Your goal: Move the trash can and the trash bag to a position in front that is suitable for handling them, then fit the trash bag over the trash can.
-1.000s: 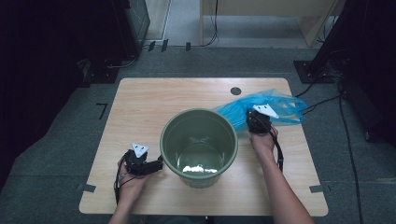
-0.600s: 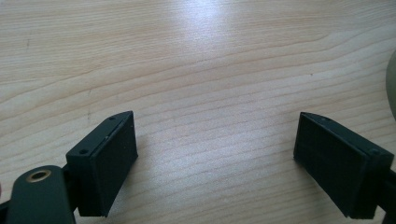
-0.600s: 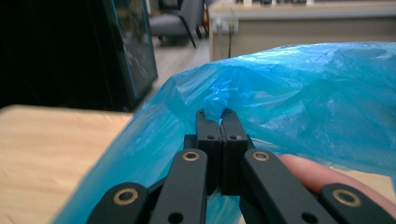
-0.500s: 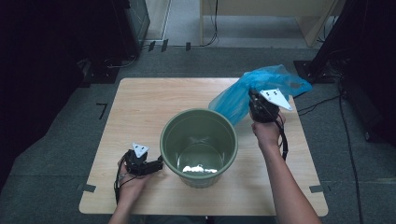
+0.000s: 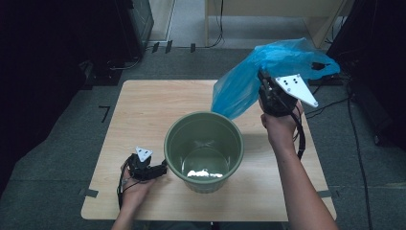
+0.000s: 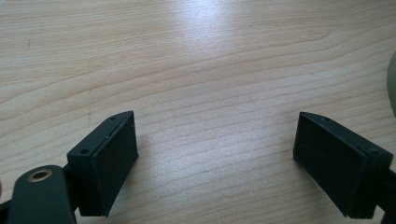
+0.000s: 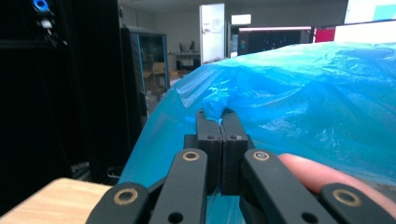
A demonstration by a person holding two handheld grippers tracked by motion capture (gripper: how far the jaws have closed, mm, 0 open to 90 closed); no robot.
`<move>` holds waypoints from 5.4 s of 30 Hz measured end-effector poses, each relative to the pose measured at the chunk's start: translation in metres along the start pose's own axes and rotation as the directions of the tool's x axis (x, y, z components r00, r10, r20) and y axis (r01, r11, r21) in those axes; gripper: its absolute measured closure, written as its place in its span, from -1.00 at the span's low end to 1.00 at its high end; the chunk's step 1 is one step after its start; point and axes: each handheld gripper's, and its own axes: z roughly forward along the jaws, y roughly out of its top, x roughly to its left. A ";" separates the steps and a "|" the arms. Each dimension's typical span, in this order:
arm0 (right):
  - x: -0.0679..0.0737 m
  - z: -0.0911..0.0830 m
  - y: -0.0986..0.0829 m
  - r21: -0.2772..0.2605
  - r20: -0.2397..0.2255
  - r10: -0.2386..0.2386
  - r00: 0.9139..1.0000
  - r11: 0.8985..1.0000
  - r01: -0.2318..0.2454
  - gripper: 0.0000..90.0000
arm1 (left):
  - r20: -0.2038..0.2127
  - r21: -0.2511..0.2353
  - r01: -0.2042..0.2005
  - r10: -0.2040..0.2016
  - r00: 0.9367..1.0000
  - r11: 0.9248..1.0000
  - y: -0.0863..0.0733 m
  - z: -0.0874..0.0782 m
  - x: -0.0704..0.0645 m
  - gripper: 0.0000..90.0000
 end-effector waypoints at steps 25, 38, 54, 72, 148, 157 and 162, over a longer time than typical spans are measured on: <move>0.034 -0.043 0.075 -0.165 -0.115 -0.030 0.993 0.986 0.011 1.00 | -0.001 0.002 -0.002 0.002 1.000 1.000 0.000 0.000 0.000 -0.70; 0.042 -0.057 0.080 -0.197 -0.145 -0.033 0.989 0.980 0.004 1.00 | -0.001 0.002 -0.002 0.002 1.000 1.000 0.000 0.000 0.000 -0.70; 0.052 -0.071 0.036 -0.243 -0.178 -0.057 0.982 0.970 0.012 1.00 | -0.001 0.002 -0.002 0.002 1.000 1.000 0.000 0.000 0.000 -0.70; 0.058 -0.074 -0.012 -0.141 -0.285 -0.062 0.957 0.990 0.023 0.75 | 0.000 0.001 0.001 -0.001 1.000 1.000 0.000 0.000 0.000 -0.70; -0.073 -0.037 -0.156 0.150 0.126 0.186 0.974 0.967 -0.204 -0.33 | -0.004 -0.210 0.156 -0.160 0.987 0.965 0.007 -0.039 0.020 -0.70; -0.054 -0.038 -0.108 0.040 0.068 0.172 0.983 0.984 -0.175 -0.33 | 0.027 -0.289 0.170 -0.169 0.985 0.942 0.023 -0.064 0.019 -0.69; -0.031 -0.041 -0.079 -0.028 0.009 0.145 0.989 0.989 -0.145 -0.33 | 0.116 -0.334 0.232 -0.205 0.972 0.914 0.037 -0.084 0.019 -0.69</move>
